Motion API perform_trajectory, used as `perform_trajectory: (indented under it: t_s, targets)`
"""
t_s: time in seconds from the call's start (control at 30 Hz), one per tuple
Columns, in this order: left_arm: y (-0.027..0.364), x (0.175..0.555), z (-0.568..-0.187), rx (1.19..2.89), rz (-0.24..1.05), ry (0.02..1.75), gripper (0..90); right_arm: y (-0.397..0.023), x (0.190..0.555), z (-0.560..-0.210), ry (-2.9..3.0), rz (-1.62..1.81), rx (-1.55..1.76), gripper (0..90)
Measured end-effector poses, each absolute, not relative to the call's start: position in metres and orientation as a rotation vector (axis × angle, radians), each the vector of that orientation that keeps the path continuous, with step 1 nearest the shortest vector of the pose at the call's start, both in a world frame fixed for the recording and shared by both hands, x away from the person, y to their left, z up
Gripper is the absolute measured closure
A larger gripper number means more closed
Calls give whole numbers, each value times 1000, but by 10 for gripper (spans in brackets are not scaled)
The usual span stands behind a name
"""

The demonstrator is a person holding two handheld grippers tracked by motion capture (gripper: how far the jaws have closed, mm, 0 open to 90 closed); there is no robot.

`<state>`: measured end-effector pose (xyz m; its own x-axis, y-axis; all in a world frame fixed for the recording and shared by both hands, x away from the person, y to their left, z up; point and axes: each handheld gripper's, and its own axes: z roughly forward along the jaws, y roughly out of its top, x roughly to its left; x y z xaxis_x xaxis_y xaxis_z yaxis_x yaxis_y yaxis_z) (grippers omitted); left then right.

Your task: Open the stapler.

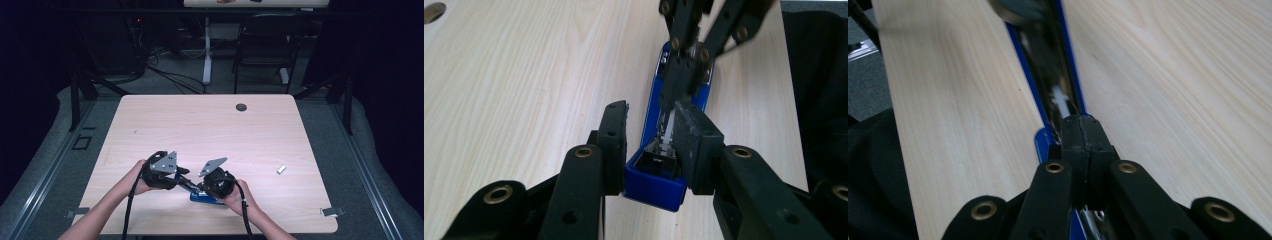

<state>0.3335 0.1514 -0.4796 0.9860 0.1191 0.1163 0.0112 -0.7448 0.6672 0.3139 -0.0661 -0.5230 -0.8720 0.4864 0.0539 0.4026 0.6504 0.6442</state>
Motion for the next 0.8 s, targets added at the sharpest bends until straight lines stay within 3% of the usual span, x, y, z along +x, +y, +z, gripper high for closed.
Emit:
perform_trajectory:
  t_s: [0.33,0.67,0.7,0.77,0.8]
  targets:
    - [154,332,-481,2413,194,102,670,-111,310,-520,2767,883,877,900]
    - [156,331,-488,2453,155,113,682,-115,309,-527,2795,798,874,900]
    - [156,331,-488,2453,155,113,734,-115,309,-527,2795,798,874,900]
    - [156,329,-495,2525,215,106,701,-112,309,-529,2782,784,870,900]
    - [160,332,-500,2509,181,130,701,-112,310,-530,2790,767,867,900]
